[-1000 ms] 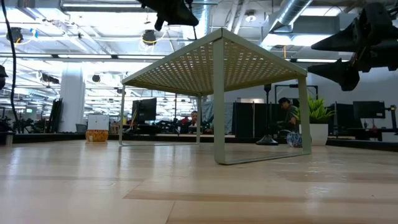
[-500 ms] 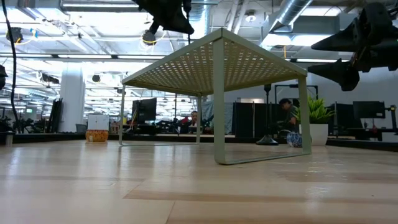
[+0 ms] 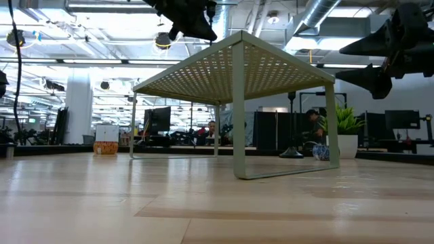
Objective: Pick & Place candle stick holders
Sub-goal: Put the top left black candle holder on the shelf
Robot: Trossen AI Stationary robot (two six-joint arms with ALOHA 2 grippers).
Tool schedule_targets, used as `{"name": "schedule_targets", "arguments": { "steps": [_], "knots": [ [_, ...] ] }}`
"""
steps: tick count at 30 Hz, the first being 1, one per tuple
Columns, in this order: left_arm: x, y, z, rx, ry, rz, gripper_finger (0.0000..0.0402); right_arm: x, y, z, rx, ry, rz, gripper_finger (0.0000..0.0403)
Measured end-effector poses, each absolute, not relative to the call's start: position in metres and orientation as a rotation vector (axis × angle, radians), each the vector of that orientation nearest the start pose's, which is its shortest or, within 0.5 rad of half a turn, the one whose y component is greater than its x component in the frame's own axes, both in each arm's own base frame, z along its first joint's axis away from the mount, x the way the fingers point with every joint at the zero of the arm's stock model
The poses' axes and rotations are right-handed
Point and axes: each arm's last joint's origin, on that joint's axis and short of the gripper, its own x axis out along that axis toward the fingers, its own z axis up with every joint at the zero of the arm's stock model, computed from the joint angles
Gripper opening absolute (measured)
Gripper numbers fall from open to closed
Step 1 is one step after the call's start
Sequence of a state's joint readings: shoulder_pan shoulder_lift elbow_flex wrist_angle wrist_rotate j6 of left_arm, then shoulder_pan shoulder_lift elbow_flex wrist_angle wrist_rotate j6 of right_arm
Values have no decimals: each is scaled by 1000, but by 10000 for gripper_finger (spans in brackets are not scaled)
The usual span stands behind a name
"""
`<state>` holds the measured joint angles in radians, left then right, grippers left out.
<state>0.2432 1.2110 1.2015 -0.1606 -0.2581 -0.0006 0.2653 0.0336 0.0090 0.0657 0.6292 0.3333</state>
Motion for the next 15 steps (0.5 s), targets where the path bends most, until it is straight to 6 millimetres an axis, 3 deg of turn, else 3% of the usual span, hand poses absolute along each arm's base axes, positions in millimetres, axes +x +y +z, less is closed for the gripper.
{"name": "schedule_targets", "arguments": {
  "steps": [15],
  "knots": [
    [258,72,395,26,135,497,14,95,8,170,346,-97,-355,336]
  ]
}}
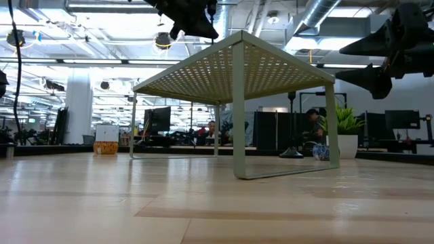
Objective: Pick & Place candle stick holders
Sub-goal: Put the top left black candle holder on the shelf
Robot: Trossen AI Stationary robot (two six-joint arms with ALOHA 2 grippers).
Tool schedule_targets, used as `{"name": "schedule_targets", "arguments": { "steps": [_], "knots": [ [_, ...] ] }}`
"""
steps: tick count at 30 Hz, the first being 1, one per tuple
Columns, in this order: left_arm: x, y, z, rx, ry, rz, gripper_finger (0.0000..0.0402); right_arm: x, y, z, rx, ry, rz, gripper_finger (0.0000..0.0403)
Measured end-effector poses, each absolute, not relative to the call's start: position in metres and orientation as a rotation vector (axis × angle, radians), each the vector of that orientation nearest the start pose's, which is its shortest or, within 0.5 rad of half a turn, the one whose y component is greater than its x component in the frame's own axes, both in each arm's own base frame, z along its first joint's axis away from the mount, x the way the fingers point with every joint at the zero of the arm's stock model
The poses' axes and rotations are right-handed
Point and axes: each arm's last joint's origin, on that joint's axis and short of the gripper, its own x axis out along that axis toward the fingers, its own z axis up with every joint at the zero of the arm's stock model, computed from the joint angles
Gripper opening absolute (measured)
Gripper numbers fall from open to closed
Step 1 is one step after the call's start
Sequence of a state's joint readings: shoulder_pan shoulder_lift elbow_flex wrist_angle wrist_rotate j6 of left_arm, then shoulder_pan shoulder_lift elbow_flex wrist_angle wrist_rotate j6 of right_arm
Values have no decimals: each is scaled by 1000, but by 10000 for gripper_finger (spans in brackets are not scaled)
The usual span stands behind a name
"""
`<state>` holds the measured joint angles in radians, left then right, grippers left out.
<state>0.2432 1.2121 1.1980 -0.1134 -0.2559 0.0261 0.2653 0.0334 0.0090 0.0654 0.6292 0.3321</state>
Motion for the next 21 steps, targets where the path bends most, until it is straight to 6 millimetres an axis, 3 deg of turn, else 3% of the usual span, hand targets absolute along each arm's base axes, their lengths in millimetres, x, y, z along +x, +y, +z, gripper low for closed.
{"name": "schedule_targets", "arguments": {
  "steps": [21],
  "knots": [
    [266,74,391,30,139,503,17,95,8,170,354,-99,-354,336]
  ]
}}
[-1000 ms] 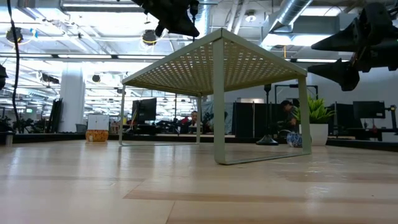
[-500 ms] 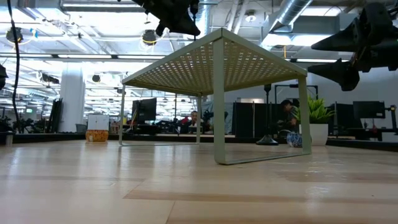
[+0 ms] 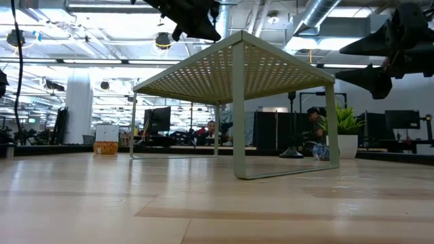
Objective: Pick & Place candle stick holders
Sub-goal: Put the top left black candle holder on the shelf, then put the top right black candle holder on the shelf
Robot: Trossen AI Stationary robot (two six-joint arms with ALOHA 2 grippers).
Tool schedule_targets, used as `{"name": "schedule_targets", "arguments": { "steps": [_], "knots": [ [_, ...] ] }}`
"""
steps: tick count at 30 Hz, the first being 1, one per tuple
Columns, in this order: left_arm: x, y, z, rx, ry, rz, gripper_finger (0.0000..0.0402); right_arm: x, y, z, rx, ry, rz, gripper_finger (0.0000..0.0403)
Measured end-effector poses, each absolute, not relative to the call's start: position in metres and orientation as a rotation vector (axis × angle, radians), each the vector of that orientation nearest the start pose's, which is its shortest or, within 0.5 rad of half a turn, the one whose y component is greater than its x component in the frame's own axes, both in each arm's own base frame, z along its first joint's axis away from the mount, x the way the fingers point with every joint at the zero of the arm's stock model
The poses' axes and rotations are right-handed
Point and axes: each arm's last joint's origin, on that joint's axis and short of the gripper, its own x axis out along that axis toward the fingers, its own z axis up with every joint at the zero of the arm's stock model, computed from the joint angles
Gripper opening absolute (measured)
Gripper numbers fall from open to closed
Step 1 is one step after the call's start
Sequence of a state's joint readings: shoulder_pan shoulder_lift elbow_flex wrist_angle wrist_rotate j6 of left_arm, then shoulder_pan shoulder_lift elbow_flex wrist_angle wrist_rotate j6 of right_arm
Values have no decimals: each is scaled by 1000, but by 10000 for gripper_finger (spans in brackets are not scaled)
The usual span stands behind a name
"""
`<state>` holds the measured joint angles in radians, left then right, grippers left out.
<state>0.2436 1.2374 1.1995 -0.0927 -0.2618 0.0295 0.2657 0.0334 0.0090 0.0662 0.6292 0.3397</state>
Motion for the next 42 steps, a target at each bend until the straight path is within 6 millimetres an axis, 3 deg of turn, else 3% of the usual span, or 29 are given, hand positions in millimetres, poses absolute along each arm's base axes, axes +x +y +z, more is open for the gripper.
{"name": "schedule_targets", "arguments": {
  "steps": [14,28,36,42],
  "knots": [
    [266,75,390,71,153,504,69,95,8,170,356,-100,-353,336],
    [259,73,396,76,133,480,240,95,8,170,357,-102,-353,336],
    [226,64,406,48,173,481,275,94,8,179,401,-191,-328,336],
    [192,56,427,39,73,506,266,86,6,206,540,-470,-276,336]
  ]
}}
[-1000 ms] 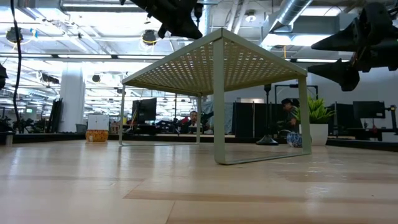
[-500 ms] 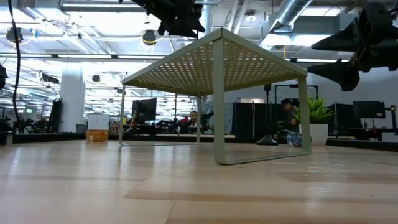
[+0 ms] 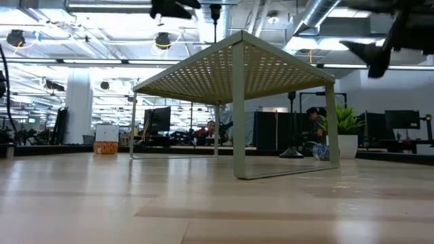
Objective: Pick & Place candle stick holders
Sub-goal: Put the top right black candle holder on the shelf
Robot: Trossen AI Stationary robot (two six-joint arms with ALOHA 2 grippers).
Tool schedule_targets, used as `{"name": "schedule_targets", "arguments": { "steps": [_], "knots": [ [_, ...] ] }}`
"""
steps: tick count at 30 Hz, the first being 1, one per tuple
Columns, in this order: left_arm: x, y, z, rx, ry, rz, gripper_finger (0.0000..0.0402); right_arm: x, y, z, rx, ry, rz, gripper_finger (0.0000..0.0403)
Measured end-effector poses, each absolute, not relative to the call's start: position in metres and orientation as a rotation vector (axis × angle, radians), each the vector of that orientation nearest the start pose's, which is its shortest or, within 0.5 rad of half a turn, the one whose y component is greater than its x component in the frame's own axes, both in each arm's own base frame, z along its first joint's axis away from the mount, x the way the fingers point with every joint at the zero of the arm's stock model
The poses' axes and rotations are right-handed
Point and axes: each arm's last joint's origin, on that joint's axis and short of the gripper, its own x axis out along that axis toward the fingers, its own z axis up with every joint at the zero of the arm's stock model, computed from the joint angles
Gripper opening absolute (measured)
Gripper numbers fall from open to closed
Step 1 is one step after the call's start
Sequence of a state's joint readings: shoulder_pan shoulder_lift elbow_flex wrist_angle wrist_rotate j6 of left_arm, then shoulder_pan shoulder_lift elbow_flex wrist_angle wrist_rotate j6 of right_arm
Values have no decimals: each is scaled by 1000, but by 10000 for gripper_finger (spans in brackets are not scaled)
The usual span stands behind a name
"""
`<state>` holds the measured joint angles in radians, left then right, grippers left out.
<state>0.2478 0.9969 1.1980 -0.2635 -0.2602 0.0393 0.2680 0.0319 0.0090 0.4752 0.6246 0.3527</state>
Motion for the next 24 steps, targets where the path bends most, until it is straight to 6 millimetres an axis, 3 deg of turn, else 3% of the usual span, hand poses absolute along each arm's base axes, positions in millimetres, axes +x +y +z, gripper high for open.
{"name": "schedule_targets", "arguments": {
  "steps": [5,10,14,18,24],
  "knots": [
    [170,52,434,39,58,555,260,74,0,224,650,-701,-297,336],
    [161,50,429,7,111,567,258,65,-8,236,594,-729,-561,336],
    [157,49,425,-30,151,572,258,62,-11,250,493,-623,-723,336],
    [152,48,420,-57,200,574,258,60,-11,271,391,-443,-755,336],
    [144,46,419,-84,217,578,258,59,-11,316,254,-218,-902,336]
  ]
}}
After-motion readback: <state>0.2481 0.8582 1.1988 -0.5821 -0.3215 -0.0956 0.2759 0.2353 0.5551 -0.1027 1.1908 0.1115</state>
